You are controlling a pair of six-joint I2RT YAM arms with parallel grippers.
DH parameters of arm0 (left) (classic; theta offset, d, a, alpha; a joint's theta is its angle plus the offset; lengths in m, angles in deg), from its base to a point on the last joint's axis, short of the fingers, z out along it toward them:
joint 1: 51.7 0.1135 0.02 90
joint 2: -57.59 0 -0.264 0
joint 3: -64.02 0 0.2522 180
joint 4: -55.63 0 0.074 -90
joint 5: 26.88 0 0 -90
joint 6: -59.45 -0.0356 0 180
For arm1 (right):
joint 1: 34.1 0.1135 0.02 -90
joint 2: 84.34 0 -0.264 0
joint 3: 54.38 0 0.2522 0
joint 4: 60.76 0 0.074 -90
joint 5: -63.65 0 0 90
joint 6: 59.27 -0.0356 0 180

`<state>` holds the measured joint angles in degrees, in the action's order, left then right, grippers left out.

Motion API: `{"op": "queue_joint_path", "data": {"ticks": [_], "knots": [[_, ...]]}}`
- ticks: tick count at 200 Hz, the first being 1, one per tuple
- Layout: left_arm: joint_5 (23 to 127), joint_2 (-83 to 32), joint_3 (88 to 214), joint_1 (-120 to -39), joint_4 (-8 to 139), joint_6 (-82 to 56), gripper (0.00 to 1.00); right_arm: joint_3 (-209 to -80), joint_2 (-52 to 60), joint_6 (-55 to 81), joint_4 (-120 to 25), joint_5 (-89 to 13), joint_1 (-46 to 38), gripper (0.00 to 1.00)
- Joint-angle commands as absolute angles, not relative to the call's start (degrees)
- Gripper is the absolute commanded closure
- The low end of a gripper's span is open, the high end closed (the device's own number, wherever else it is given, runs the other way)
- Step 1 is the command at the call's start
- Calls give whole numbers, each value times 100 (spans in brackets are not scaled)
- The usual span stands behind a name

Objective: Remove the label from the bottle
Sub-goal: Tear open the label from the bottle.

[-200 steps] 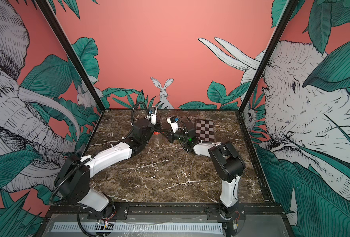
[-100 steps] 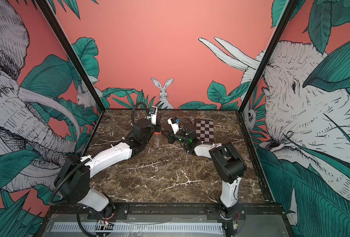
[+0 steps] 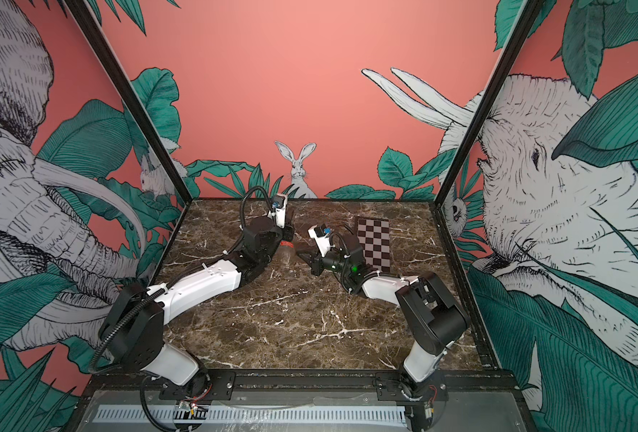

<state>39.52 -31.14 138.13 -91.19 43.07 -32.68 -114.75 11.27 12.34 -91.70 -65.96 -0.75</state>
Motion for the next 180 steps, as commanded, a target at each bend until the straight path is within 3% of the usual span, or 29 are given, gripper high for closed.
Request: {"op": "queue_joint_path", "data": {"ticks": [1, 20, 31, 78, 119, 180], "knots": [[3684, -3074, 13588, -9054, 4804, -3498, 100, -11385, 922, 1347, -9203, -6572, -17, 100], [3710, -3061, 13568, -9053, 4804, -3487, 100, -11398, 890, 1439, -9123, -6464, -17, 100], [3710, -3054, 13553, -9055, 4804, -3477, 100, -11462, 924, 1542, -9036, -6361, -17, 71], [3745, -3039, 13575, -9055, 4821, -3464, 100, -11463, 1249, 908, -9942, -5682, 168, 35], [3754, -3013, 13566, -9055, 4828, -3490, 100, -11754, 1443, 1113, -9783, -5287, 387, 29], [3789, -3019, 13575, -9055, 4828, -3491, 100, -12219, 1859, 1200, -9739, -5266, 377, 33]]}}
